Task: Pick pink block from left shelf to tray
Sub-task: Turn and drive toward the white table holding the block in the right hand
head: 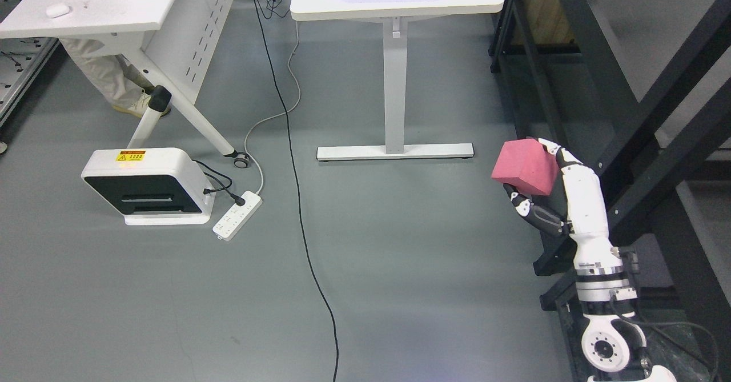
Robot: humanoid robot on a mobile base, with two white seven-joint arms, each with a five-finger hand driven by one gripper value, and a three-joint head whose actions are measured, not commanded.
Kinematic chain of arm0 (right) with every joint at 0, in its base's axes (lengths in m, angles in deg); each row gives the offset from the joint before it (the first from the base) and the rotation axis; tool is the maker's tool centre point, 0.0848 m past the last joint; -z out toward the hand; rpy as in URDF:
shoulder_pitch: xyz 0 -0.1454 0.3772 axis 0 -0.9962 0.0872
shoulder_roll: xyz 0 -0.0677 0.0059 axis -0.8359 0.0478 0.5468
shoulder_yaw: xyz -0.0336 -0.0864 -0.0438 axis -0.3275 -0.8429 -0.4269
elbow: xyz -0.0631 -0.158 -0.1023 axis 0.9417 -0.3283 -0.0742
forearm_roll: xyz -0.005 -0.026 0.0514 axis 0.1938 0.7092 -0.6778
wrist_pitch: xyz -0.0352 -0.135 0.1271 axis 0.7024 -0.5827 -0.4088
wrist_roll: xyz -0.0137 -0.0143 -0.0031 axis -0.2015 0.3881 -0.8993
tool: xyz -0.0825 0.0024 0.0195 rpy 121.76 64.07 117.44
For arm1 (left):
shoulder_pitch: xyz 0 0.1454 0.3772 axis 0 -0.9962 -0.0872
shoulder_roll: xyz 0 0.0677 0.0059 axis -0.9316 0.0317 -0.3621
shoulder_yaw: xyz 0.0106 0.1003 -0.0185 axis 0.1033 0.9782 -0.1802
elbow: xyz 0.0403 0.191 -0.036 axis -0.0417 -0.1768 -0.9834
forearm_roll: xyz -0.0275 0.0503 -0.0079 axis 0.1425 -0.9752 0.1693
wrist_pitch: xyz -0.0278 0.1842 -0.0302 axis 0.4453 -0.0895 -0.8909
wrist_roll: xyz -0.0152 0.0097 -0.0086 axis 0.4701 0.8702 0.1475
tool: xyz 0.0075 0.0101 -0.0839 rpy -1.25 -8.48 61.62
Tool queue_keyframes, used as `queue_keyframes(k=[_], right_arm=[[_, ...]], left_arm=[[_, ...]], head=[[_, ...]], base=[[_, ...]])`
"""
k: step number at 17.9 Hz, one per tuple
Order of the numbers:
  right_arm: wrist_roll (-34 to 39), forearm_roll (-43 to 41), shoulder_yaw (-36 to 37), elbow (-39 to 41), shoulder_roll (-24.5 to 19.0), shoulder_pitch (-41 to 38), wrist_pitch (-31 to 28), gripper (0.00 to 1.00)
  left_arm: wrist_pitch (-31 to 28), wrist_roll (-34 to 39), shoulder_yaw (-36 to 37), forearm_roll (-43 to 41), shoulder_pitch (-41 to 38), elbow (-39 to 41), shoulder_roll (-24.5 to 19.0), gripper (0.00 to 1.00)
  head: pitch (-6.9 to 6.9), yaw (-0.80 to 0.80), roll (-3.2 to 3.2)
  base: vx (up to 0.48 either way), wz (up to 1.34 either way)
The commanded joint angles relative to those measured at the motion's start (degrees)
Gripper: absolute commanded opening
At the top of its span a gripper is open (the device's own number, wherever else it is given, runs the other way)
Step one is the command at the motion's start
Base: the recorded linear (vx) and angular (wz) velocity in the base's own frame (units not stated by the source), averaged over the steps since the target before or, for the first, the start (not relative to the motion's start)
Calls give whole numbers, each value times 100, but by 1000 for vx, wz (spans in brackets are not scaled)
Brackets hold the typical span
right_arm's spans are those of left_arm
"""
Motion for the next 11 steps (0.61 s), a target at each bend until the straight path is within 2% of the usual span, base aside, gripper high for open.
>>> queue_keyframes(k=[1,11], right_arm=[[-1,0,123,-2,141,0,-1,6],[-1,0,123,-2,132,0,-1,6]], left_arm=[[3,-4,-7,-9,-35,0,-100,100],[3,-4,2,-9,-35,0,-100,100]], head=[[0,0,0],[0,0,0]], base=[[18,-46],[33,51]])
